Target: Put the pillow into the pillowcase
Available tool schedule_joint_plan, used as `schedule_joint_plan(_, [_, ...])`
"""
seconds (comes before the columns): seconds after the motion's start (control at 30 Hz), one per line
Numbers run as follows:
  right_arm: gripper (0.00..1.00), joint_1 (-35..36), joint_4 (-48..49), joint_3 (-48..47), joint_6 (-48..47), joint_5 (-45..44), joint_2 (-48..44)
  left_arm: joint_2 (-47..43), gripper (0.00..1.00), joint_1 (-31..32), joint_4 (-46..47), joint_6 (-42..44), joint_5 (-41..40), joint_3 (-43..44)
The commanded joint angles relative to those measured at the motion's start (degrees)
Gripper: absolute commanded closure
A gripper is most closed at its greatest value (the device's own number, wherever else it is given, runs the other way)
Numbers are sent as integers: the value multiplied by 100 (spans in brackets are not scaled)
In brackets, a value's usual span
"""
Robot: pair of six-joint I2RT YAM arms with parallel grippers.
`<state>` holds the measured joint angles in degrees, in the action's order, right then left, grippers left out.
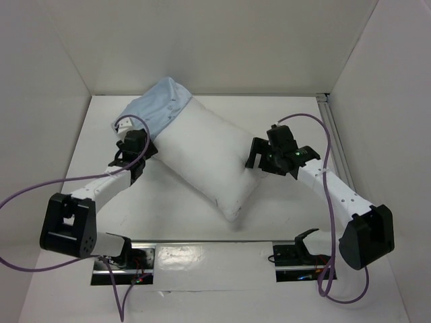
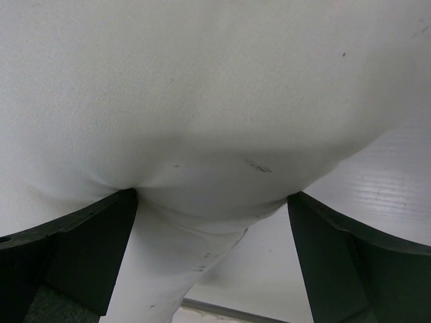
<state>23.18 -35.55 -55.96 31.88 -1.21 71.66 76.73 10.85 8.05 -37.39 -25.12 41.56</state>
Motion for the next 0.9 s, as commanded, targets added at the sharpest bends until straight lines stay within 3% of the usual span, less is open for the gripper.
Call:
schedule_joint_plan(0.0, [0, 108, 162, -160, -6, 33, 94, 533, 30, -74, 172, 521, 148, 545])
schedule_joint_plan(0.17, [0, 161, 110, -160, -6, -37, 94, 870, 34, -74, 65, 715, 0, 898])
schedule_joint_plan(0.33, [0, 161, 110, -160, -6, -37, 94, 747, 28, -127, -50, 539, -615, 950])
schedule_joint_plan(0.53, [0, 161, 110, -108, -6, -37, 94, 755, 34, -127, 126, 715, -660, 1169])
schedule_joint_plan(0.63, [0, 213, 110, -108, -137, 251, 94, 957, 40, -127, 57, 715, -590, 1459])
schedule_joint_plan(0.8, [0, 389, 277, 32, -534, 1227, -29, 1125, 67, -127, -14, 820, -423, 1618])
schedule_joint_plan(0.83, [0, 389, 277, 85, -594, 1394, -125, 1125, 77, -127, -14, 821, -423, 1618])
schedule_joint_plan(0.87, [0, 389, 277, 173, -595, 1587, -274, 1125, 78, -127, -14, 821, -423, 1618])
